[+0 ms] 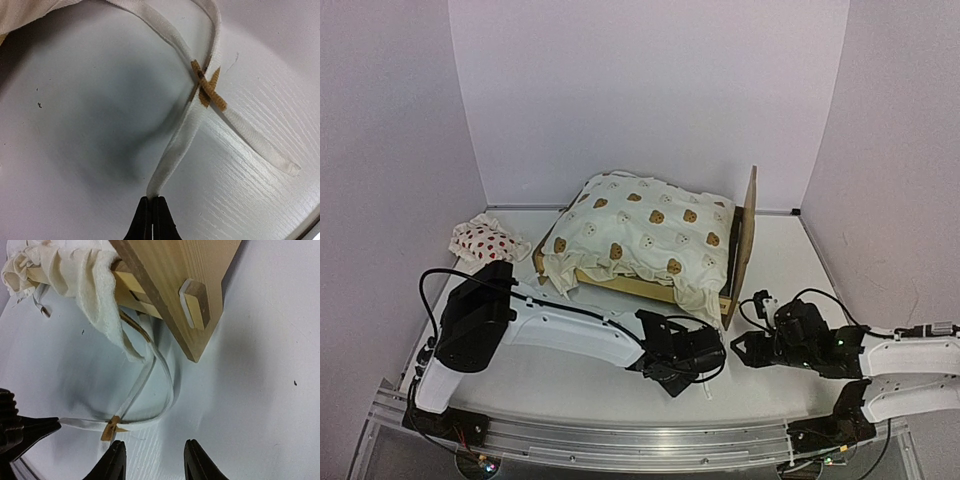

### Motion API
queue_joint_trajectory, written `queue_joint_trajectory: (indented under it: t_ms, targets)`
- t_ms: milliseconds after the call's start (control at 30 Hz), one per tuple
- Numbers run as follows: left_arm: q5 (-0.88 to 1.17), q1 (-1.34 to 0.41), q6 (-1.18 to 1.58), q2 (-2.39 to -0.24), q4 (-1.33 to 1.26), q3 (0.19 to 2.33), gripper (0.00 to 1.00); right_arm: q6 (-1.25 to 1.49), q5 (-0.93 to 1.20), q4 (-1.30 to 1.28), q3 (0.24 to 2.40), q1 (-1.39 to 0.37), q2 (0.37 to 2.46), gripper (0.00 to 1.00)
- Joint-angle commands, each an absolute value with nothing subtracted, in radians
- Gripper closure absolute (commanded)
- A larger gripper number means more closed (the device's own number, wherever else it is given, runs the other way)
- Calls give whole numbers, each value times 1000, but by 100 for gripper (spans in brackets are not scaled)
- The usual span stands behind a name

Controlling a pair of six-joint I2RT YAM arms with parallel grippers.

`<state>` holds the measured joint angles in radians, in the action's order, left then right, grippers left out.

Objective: Set up the pet bed

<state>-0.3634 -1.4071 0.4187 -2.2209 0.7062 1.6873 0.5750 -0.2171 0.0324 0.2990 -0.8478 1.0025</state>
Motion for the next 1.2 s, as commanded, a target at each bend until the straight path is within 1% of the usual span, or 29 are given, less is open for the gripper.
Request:
queue_joint_trajectory:
  t_ms: [0,133,233,400,567,867,1000,1167]
  targets:
    - [-391,-1403,411,-2116,668,1674,100,553,-274,237,285,-851,1069,59]
    - [-384,-1399,387,-2102,644,1675,100,578,-171,314,279,-853,1095,58]
    - [-384,-1388,385,-2117,647,1684,100,591,-79,321,275,-858,1105,56]
    - [-350,-1374,386,-2109,601,1646,100,636,-82,359,210,-911,1093,55]
    - [-329,-1367,390,-2104,577,1632,100,662,-193,310,237,-1012,1131,54]
    - [-309,-1366,402,-2104,565,1619,100,672,-441,275,315,-1237,1295,55]
    - [-308,-1366,405,-2100,562,1614,100,657,-546,252,358,-1314,1369,57]
    - [-307,-1365,407,-2093,560,1606,100,652,-692,191,398,-1392,1436,65]
